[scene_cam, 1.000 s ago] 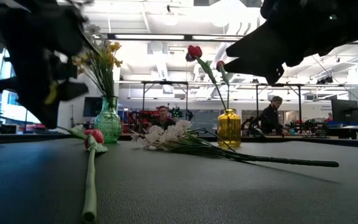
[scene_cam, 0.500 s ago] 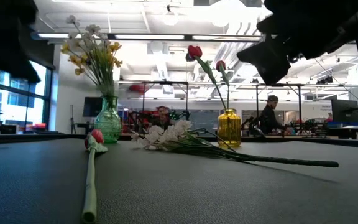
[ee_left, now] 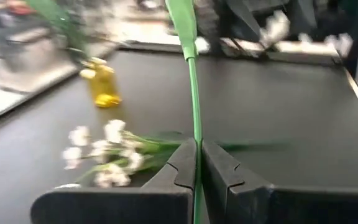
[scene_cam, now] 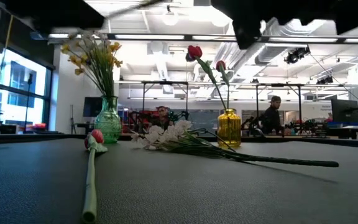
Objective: Sort flowers into vase by color
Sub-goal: Put the top red flower into the yellow vase
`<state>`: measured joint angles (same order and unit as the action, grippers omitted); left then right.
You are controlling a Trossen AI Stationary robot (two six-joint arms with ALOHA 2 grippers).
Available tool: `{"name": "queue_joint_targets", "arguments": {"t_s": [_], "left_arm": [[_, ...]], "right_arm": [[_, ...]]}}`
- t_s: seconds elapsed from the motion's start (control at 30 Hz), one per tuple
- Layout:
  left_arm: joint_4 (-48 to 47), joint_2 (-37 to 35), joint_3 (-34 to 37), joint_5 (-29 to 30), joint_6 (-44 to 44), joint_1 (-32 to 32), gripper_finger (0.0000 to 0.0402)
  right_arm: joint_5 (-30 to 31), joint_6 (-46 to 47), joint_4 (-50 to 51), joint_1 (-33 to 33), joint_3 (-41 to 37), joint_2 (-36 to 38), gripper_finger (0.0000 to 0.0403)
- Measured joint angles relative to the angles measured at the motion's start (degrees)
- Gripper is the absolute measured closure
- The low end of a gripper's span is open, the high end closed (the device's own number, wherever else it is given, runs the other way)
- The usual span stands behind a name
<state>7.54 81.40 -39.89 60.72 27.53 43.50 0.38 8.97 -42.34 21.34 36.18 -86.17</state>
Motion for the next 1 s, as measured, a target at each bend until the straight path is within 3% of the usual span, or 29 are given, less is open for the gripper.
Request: {"name": "queue_joint_targets", "arguments": {"t_s": [0.1, 0.23, 0.43, 0.53, 0.6, 0.8, 1.0], "left_arm": [[12.90, 3.90, 1.23, -11.00, -8.95, -4.51, 0.0401], [37.73, 8.46, 5.38, -23.06, -24.00, -8.22, 0.0401], [67.44, 11.92, 13.94, -28.23, -35.11, -11.77, 0.0401], [78.69, 13.64, 16.55, -32.82, -38.22, -13.67, 0.0401], [82.48, 14.91, 16.95, -35.63, -38.94, -15.17, 0.0401], [82.35, 16.78, 16.91, -38.81, -38.27, -18.75, 0.0401], [82.33, 17.27, 14.00, -46.09, -41.75, -20.33, 0.0401]], "right_arm": [[0.78, -2.60, 4.09, -0.22, 4.03, -1.64, 0.0201], [4.51, -2.24, 7.51, -0.74, 7.57, -3.38, 0.0201], [13.98, -1.49, 5.94, -0.70, 8.03, -3.36, 0.0201], [15.51, -1.59, 4.87, -0.70, 8.05, -3.41, 0.0201], [14.82, -2.62, 4.90, -0.70, 8.05, -3.49, 0.0201], [7.79, -5.03, 3.80, -0.63, 8.05, -3.52, 0.0201], [17.55, -3.00, -0.21, -0.80, 8.03, -3.50, 0.0201]]}}
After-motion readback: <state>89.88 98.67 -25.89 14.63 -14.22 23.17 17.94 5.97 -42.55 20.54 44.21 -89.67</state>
